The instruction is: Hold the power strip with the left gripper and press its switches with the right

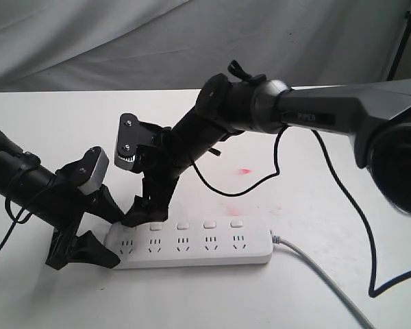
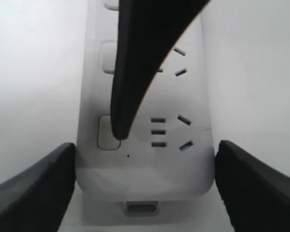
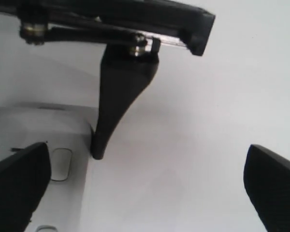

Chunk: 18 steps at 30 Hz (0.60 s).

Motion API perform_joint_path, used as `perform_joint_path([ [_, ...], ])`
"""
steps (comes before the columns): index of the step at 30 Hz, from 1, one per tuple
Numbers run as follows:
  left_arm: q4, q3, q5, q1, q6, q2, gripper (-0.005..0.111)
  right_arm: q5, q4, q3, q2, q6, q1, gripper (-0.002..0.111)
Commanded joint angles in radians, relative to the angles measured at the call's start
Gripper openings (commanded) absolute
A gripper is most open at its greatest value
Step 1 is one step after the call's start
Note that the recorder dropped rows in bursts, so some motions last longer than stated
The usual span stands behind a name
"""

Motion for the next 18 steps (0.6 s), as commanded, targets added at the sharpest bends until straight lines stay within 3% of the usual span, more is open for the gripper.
perform_joint_path([
  [1,0.02,-0.001,0.002,-0.006,0.005,0.003,0.05,0.011,-0.005,0.005,-0.048,-0.009,-0.001,0.105],
  [18,0.02,-0.001,0.002,-0.006,0.005,0.003,0.05,0.031,-0.081,0.005,-0.052,0.048,-0.003,0.105],
])
